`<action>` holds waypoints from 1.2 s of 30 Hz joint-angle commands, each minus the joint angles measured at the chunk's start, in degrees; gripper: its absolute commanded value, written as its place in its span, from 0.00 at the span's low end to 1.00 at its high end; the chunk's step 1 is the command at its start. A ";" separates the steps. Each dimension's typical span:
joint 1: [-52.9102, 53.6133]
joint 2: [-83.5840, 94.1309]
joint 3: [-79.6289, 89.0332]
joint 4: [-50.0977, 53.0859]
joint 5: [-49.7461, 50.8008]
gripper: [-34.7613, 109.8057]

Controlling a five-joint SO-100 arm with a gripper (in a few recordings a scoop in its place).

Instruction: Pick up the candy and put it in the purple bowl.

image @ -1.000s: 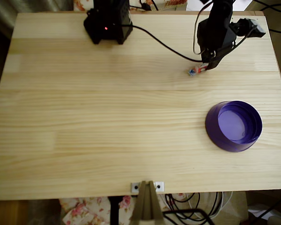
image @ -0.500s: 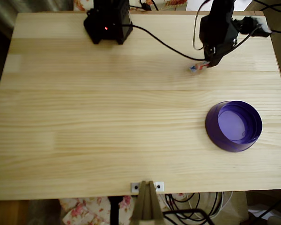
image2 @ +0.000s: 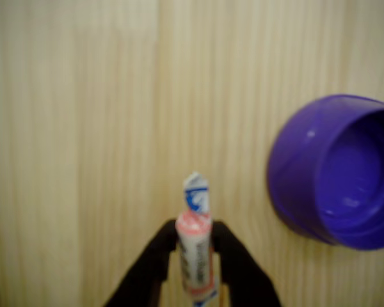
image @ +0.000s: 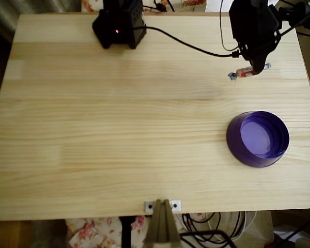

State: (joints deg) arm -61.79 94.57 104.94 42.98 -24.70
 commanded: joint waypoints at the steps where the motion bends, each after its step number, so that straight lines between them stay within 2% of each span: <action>1: 1.76 5.54 -6.77 -2.20 0.88 0.24; 6: 4.83 5.19 -7.12 -8.53 2.55 0.24; 14: 10.20 -1.32 -16.61 -9.40 3.69 0.24; 22: 13.71 -3.96 -14.85 -14.24 4.92 0.24; 36: 13.54 -8.70 -18.11 -16.35 5.19 0.25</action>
State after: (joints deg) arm -47.20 84.02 92.99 29.09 -18.90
